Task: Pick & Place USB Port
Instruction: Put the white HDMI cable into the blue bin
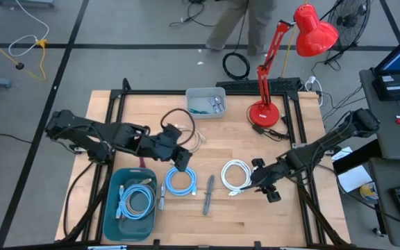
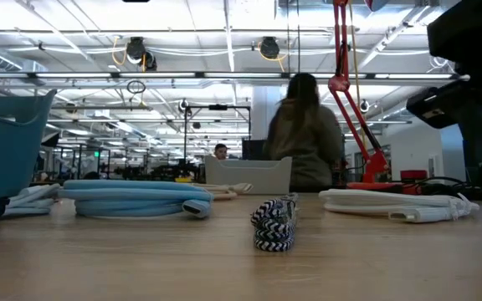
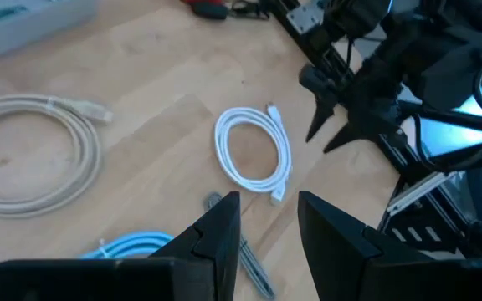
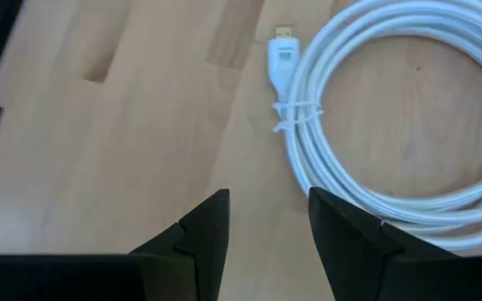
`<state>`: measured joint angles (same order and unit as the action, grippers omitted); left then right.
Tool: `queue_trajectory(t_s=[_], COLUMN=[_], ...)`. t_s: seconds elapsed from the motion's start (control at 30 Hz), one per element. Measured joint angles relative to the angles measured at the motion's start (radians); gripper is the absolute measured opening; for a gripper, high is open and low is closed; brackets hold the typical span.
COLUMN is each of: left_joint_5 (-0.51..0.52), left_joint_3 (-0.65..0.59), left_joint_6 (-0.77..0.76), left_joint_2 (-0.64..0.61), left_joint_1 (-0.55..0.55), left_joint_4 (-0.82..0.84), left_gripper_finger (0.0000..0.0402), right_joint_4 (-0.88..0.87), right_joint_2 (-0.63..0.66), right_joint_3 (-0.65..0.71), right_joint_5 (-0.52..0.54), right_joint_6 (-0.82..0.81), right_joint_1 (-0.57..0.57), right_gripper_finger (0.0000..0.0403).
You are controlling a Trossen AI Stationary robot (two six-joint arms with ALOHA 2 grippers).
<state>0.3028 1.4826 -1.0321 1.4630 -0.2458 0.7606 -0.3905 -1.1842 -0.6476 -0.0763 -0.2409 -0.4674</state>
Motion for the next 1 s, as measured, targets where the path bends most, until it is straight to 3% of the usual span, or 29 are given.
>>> queue_trajectory(t_s=[0.2, 0.63, 1.0], left_joint_5=[-0.044, -0.04, -0.036], left_joint_3=[-0.001, -0.001, -0.001], left_joint_6=[-0.013, -0.024, -0.025], left_joint_2=[0.039, 0.051, 0.051], left_joint_1=[-0.005, -0.019, -0.03], left_joint_4=[-0.029, -0.064, -0.065], left_gripper_finger=[0.0124, 0.0124, 0.0124], right_joint_4=[0.007, 0.041, 0.066], right_joint_2=[-0.049, -0.13, -0.192], right_joint_3=[0.0, 0.0, -0.041], right_joint_5=[0.001, -0.003, -0.009], right_joint_6=[0.052, 0.14, 0.157], right_joint_1=[0.037, 0.126, 0.124], right_gripper_finger=[0.0155, 0.0155, 0.0156])
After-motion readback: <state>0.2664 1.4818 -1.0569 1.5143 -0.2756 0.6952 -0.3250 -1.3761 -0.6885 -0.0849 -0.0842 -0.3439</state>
